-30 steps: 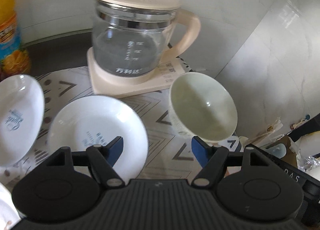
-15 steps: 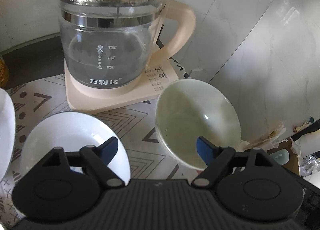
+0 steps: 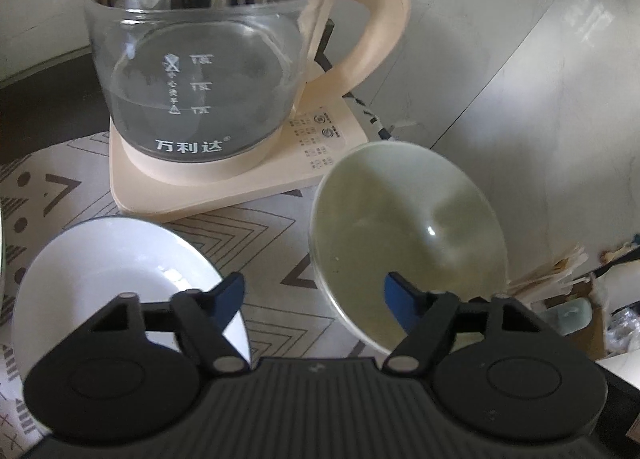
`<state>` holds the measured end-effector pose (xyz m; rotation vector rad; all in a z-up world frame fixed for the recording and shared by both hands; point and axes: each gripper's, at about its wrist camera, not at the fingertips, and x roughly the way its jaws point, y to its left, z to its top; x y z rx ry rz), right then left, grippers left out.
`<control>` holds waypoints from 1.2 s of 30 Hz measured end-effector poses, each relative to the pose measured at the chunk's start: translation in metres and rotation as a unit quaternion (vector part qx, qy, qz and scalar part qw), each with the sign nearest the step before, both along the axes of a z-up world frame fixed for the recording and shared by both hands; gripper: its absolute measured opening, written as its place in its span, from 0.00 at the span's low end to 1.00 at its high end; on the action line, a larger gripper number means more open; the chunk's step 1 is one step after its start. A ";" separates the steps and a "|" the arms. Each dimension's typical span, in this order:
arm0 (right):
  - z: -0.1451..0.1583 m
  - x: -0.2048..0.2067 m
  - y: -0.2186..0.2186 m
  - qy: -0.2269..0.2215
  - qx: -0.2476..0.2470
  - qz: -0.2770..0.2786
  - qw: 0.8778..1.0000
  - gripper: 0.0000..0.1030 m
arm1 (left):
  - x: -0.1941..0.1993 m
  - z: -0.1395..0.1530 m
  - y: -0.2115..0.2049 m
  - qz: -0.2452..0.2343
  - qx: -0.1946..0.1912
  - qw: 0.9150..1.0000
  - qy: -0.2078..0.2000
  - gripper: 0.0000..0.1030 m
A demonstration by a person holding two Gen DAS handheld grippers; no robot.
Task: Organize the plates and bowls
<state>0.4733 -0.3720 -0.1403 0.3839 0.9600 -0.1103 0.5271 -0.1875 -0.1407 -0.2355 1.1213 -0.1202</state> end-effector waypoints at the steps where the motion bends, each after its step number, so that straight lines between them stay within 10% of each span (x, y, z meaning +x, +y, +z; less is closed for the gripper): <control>1: -0.002 0.001 0.000 0.002 0.007 0.000 1.000 0.57 | 0.001 -0.003 0.000 0.000 -0.009 1.000 0.006 0.58; 7: 0.001 0.004 0.010 -0.005 0.023 0.027 0.999 0.18 | 0.003 -0.011 -0.002 -0.001 -0.034 0.999 0.022 0.18; 36: 0.047 -0.036 0.021 -0.056 0.005 0.062 0.997 0.18 | -0.048 0.043 0.000 0.040 -0.018 0.999 -0.022 0.17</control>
